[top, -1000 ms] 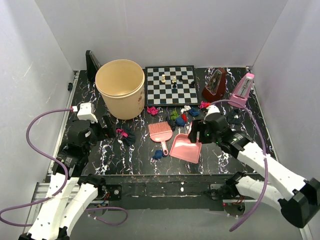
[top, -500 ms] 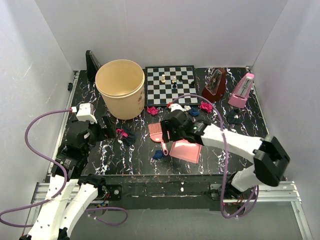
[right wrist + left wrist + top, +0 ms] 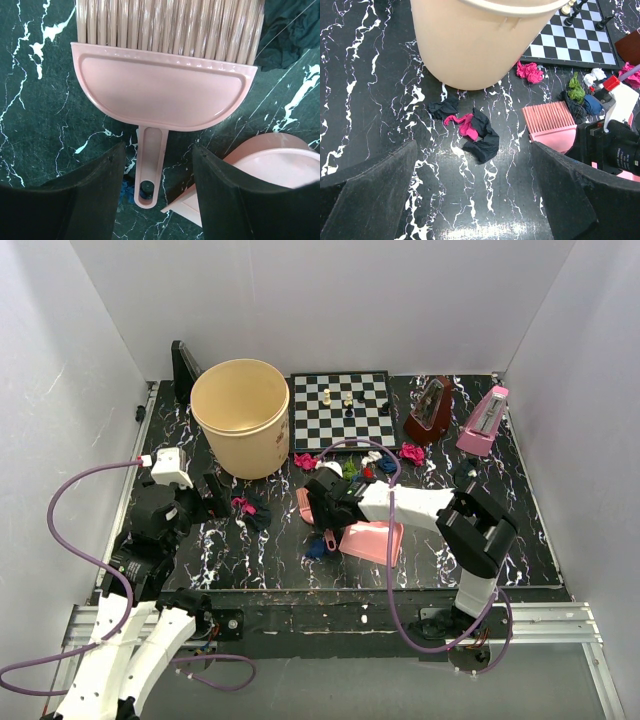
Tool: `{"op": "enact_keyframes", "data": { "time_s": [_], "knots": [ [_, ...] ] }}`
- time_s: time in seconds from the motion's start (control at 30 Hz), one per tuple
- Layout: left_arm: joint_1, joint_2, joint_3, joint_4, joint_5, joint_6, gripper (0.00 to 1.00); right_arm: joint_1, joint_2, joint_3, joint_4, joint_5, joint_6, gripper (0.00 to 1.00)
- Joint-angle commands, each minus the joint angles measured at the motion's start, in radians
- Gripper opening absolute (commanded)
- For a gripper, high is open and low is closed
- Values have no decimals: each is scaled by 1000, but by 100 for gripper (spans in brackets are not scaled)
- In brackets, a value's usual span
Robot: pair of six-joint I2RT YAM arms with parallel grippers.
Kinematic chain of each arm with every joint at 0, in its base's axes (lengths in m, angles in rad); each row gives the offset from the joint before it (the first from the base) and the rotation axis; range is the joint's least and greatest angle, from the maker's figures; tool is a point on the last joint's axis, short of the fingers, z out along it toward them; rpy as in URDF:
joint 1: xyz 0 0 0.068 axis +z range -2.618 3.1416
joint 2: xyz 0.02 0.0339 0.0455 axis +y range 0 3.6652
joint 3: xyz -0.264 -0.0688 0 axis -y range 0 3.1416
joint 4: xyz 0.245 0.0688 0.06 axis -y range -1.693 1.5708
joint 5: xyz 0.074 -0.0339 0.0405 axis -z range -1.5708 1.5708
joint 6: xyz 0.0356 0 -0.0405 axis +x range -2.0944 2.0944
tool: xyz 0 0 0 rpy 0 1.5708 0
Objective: Sweep away the paper scraps from the table
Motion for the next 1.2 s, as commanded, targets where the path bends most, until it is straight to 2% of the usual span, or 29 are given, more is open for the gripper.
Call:
{"op": "enact_keyframes", "data": {
  "time_s": [0.0, 0.13, 0.27, 0.4, 0.47, 0.53, 0.67, 0.83, 1.0, 1.17],
  "knots": [
    [-1, 9, -10, 23, 10, 12, 98, 5, 3, 54, 0, 18, 15, 63],
    [-1, 23, -10, 25, 16, 13, 98, 7, 25, 52, 13, -8, 15, 57],
    [-1, 49, -14, 31, 50, 9, 98, 7, 37, 63, -4, 4, 24, 57],
    [-3, 141, -10, 46, 204, -54, 98, 5, -58, 48, -16, 59, 15, 65],
    [-27, 227, -5, 32, 184, -175, 98, -5, -139, 20, -26, 106, 14, 71],
    [-129, 308, 4, 32, 51, -241, 98, -39, -231, -17, -30, 123, 18, 72],
    [-402, 461, 46, 15, -180, -414, 98, -166, -440, -109, -49, 146, 52, 72],
    [-614, 723, 128, 44, -258, -574, 98, -306, -668, -201, -84, 206, 26, 72],
    [-699, 961, 254, 37, -321, -700, 98, -381, -810, -251, -98, 212, -20, 72],
    [-717, 1100, 354, 41, -363, -749, 98, -392, -880, -302, -98, 193, -25, 71]
  ]
}}
